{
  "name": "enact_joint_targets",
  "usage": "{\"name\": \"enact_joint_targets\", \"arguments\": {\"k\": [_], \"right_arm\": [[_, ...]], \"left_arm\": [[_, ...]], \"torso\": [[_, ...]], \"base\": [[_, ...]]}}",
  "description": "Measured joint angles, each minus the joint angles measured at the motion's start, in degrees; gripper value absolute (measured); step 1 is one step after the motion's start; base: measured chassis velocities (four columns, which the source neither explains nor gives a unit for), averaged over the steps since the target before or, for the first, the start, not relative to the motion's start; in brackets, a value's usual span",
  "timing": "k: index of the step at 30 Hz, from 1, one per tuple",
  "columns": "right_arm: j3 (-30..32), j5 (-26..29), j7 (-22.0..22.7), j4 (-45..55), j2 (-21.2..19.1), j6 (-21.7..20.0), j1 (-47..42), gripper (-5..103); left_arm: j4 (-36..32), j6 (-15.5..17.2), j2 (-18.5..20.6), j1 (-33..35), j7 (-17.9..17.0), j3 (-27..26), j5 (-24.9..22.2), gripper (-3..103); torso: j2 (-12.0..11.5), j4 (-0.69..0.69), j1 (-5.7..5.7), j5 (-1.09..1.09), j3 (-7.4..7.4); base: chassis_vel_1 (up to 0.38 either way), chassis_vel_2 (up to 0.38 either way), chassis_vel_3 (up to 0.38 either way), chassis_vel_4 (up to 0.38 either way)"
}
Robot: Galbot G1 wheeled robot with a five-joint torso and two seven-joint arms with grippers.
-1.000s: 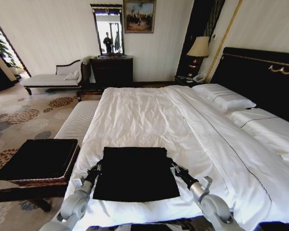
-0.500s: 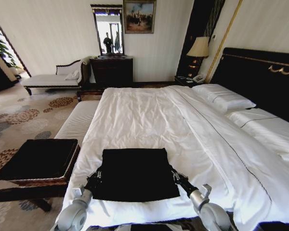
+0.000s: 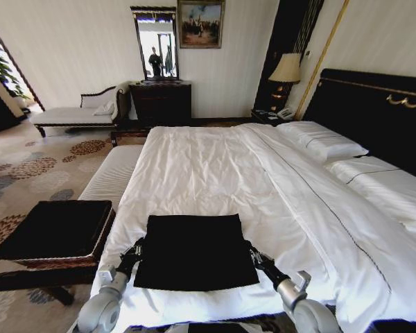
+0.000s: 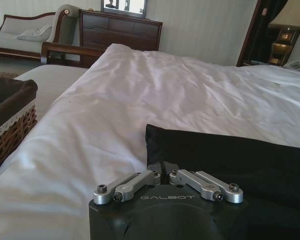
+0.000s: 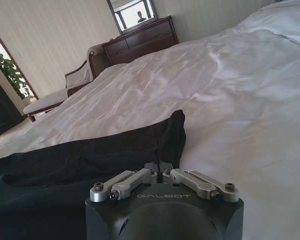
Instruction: Fold the clothes on the bed and place them into the basket.
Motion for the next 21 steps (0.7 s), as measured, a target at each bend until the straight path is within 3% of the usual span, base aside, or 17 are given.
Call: {"name": "enact_joint_targets", "arguments": {"k": [21], "right_arm": [[-1.3,-1.1,-0.1,-0.9,0.2,0.3,0.6,0]], "left_arm": [[-0.1,-0.1,0.9,0.7,-0.2,0.3,0.9,2]], "torso": [[0.0,0.00,0.00,0.01,0.00]], "base": [[0.000,0.000,0.000,0.000]]}}
